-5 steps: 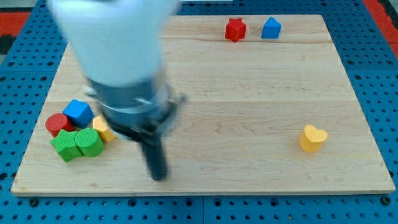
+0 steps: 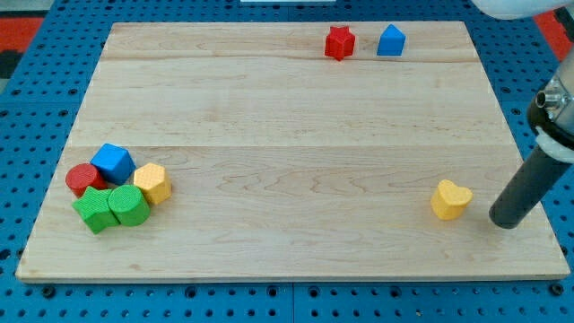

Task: Push the yellow heart towards the left of the board

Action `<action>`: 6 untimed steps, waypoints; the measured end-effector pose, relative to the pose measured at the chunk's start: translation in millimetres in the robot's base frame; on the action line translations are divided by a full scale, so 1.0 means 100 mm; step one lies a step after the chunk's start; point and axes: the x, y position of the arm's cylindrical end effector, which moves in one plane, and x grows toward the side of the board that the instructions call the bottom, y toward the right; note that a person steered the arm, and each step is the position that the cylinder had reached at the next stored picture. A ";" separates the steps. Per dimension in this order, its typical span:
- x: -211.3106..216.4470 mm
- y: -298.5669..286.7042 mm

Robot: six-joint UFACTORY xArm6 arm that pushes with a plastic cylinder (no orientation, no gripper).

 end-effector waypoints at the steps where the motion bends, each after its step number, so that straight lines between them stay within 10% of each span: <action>1: -0.06 -0.86; 2: -0.01 -1.50; 4: -0.45 0.04; 6: -0.21 -1.97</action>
